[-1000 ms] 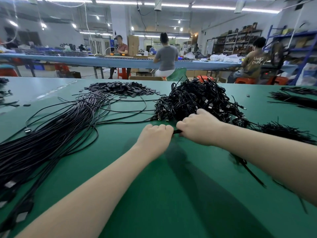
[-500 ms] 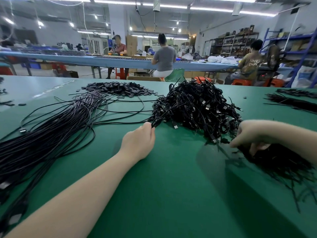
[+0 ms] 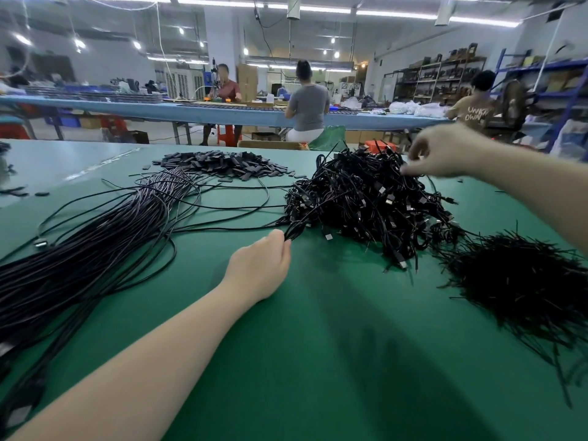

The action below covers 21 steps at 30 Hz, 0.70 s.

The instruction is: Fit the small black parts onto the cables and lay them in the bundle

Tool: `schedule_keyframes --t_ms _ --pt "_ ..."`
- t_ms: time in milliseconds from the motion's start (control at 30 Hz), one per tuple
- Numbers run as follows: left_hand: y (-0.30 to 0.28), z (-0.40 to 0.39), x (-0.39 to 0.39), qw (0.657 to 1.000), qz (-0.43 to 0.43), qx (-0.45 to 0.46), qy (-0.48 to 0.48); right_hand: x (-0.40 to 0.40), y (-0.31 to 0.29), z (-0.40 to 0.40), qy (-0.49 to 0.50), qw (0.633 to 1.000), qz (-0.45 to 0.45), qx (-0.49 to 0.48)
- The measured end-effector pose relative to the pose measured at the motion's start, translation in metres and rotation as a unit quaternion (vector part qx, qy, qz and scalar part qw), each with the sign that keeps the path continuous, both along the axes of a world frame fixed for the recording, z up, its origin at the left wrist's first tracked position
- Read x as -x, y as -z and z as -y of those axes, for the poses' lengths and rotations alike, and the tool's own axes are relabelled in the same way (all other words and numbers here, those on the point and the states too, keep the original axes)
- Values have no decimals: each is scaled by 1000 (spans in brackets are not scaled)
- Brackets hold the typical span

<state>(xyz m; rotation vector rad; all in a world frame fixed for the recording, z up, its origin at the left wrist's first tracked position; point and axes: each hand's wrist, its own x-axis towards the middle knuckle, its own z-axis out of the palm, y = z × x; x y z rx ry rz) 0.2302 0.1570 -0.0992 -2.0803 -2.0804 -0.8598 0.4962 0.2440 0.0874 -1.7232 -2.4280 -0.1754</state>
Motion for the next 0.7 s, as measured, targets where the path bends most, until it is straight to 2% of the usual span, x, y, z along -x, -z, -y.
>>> schedule_keyframes --t_ms 133,267,433,500,567,700 --pt "1 -2 2 1000 -3 3 5 2 58 14 106 967 115 199" --pt "2 -2 1 1000 -8 4 6 -13 94 21 165 945 55 277" --pt "1 -2 1 1000 -5 8 4 -25 107 24 193 932 -99 291" --pt "0 -1 1 1000 -3 9 1 -27 108 25 204 919 -132 310" --pt "-1 0 0 1000 -2 8 1 -28 109 27 205 915 -139 317" --pt "-2 2 -1 1000 -6 11 -1 -32 108 29 113 960 -70 246"
